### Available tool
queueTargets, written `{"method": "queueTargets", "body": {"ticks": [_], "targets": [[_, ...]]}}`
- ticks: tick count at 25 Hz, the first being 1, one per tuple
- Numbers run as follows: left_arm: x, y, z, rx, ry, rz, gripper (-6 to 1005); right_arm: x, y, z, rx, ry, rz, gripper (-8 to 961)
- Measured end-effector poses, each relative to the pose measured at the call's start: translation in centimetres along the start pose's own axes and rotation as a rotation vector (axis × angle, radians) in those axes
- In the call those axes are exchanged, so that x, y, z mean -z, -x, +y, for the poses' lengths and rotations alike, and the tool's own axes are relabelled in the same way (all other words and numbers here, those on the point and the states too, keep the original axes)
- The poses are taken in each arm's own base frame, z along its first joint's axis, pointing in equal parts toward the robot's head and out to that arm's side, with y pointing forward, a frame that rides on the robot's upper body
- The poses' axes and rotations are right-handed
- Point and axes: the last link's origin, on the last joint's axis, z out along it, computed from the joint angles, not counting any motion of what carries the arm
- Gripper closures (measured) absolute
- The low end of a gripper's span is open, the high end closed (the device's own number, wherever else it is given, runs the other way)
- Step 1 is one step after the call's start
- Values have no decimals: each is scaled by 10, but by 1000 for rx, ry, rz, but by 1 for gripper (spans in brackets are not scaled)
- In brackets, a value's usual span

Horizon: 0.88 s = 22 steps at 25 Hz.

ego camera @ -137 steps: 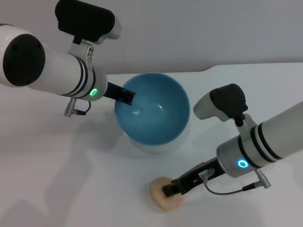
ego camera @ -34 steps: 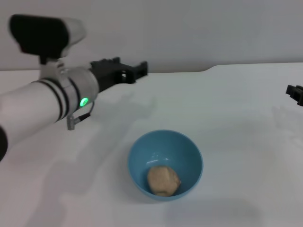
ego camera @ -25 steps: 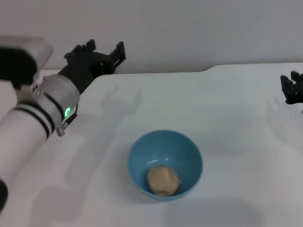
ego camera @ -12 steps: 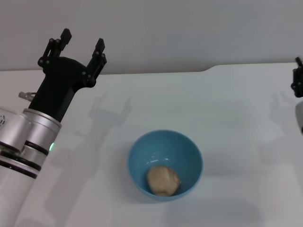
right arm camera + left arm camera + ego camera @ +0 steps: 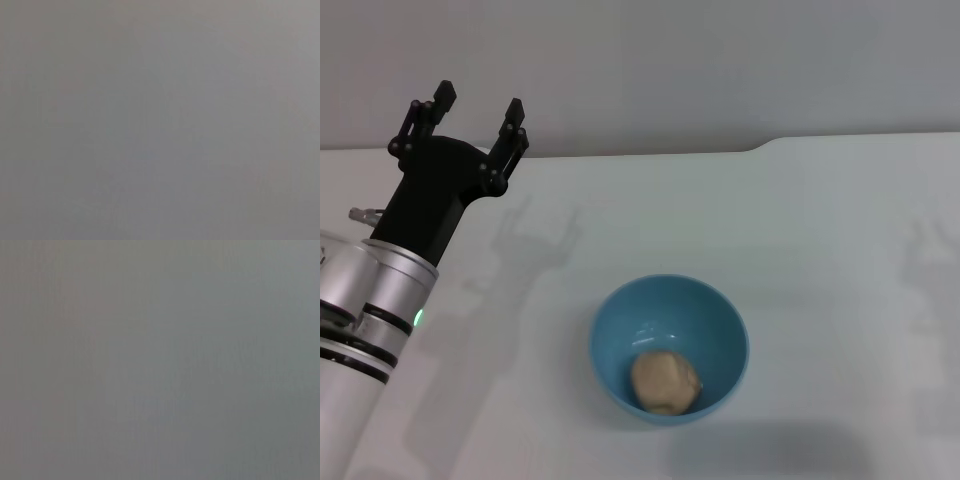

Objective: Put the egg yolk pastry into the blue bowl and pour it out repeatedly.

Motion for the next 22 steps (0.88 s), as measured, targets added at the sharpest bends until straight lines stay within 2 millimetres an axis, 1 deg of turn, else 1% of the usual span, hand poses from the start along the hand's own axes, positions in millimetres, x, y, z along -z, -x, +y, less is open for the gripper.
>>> {"method": "queueTargets", "body": {"ticks": [4,5,6,7,8,11,14,16,21,22], "targets": [[1,1,-1,1,-2,-4,283,11,-10,-14,-250,-12,19,709],[2,1,-1,1,-3,-5,283,15,-14,-20,-343,-15,27,702],[2,1,-1,1,-5,-6,283,18,-23,-31,-512,-17,51,695],[3,2,-2,1,-6,-8,283,18,-23,-31,-512,-17,51,688],[3,2,-2,1,-8,-9,283,20,-28,-38,-614,-16,71,681],[5,4,-4,-2,-14,-17,283,24,-42,-51,-783,-28,133,660],[6,5,-4,-5,-12,-23,283,29,-47,-58,-825,-65,157,639],[8,8,-5,-11,-11,-33,283,31,-51,-62,-805,-99,178,625],[12,15,-7,-24,-7,-64,282,36,-64,-65,-771,-153,263,443],[14,17,-7,-26,-5,-74,282,37,-67,-65,-766,-158,279,443]]}}
